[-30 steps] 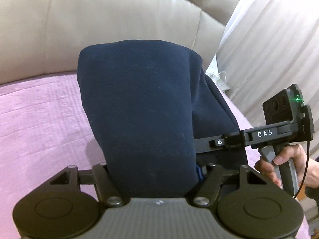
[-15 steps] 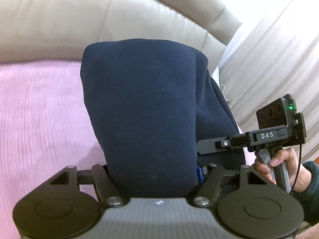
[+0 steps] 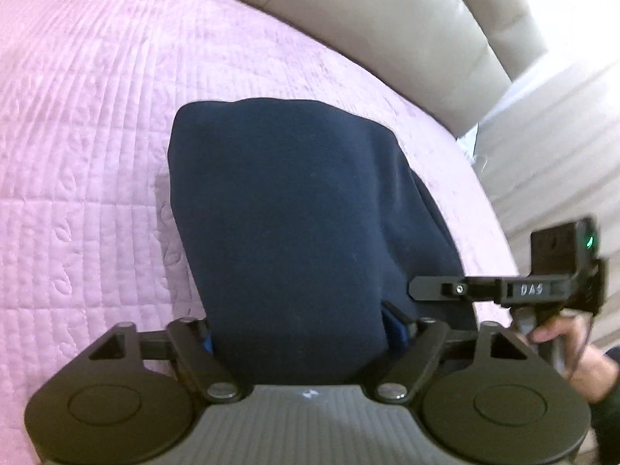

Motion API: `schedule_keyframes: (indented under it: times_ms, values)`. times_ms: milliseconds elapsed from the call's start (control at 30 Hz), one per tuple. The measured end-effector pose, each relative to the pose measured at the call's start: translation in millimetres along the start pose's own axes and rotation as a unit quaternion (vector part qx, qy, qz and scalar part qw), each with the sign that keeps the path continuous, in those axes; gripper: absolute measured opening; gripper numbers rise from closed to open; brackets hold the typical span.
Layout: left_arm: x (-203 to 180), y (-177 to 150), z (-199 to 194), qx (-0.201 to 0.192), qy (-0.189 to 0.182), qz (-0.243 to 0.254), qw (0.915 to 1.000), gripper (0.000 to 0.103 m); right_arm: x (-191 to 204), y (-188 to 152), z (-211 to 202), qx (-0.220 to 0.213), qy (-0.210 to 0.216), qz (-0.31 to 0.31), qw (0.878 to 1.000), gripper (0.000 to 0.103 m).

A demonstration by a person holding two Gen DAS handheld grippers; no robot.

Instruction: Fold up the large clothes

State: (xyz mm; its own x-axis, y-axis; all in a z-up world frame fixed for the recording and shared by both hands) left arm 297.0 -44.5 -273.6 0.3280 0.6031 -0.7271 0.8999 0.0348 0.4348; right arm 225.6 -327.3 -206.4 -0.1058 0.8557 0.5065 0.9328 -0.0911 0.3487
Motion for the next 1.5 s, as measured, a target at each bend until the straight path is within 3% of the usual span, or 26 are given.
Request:
schedule_keyframes:
  times_ms: [33,100,200,333,400,500,567,667,700,800,867,900,1067,1200,1267,1367,1500]
  values:
    - [1,1,-1,0.001,-0.003,0.006,1.0,0.086,-6,0,-2,-0.005,-0.015,-0.015,1.0,0.073]
    - [3,0,-7,0.003,0.015,0.053,0.9985,0.095,-14,-4,-3,-0.012,-0.043,-0.051,0.998,0.08]
    - [-5,6,-1,0.006,0.037,0.115,0.9927,0.103,-36,-10,2,-0.002,-0.013,-0.012,1.0,0.079]
    - [3,13,1,0.022,0.018,0.08,0.9964,0.103,-36,0,-8,-0.004,-0.033,-0.038,0.999,0.079]
    - [-5,14,-10,0.02,0.02,0.085,0.9959,0.094,-18,8,-23,-0.008,-0.06,-0.048,0.997,0.079]
    - [-16,24,-25,0.014,0.03,0.08,0.9963,0.092,13,34,-52,-0.064,-0.08,-0.088,0.991,0.081]
    - [-14,34,-30,-0.023,0.052,0.063,0.9964,0.093,34,53,-63,-0.102,-0.073,-0.106,0.987,0.081]
    - [-2,55,-38,-0.084,0.048,0.024,0.995,0.094,58,73,-31,-0.072,-0.084,-0.148,0.983,0.082]
    - [2,61,-34,-0.088,0.055,0.018,0.9944,0.095,62,77,-14,-0.06,-0.1,-0.165,0.979,0.082]
    - [9,75,-5,-0.049,0.111,0.051,0.9913,0.097,52,83,33,-0.026,-0.182,-0.189,0.965,0.084]
    - [12,70,5,-0.04,0.134,0.082,0.9867,0.103,35,85,48,-0.005,-0.174,-0.16,0.972,0.092]
    - [13,67,7,-0.039,0.143,0.091,0.9848,0.103,25,87,52,0.003,-0.17,-0.133,0.976,0.102]
    - [30,65,5,-0.045,0.124,0.032,0.9908,0.103,7,90,52,0.007,-0.165,-0.11,0.98,0.103]
    - [9,60,-6,-0.053,0.175,0.041,0.9822,0.103,8,95,38,-0.003,-0.195,-0.117,0.974,0.103]
    - [-3,54,-18,-0.052,0.196,0.031,0.9788,0.1,9,93,18,-0.016,-0.239,-0.1,0.966,0.102]
    - [-27,44,-45,-0.031,0.253,0.043,0.966,0.098,22,85,-25,-0.04,-0.261,-0.104,0.959,0.102]
    - [-65,31,-69,-0.014,0.31,0.081,0.9473,0.099,48,65,-76,-0.03,-0.217,-0.067,0.973,0.102]
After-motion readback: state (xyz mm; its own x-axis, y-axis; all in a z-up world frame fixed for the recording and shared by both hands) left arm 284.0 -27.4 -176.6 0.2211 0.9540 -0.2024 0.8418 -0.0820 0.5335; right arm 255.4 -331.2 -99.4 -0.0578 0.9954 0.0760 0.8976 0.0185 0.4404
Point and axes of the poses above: each gripper's, at about its wrist camera, not at the fingertips, and z roughly the way its jaws point, x to its left, y to its top, the point moved 4 cm from there along z, roughly the way its jaws point, and after that the axes turned 11 degrees about -y, right-handed, at the moved point
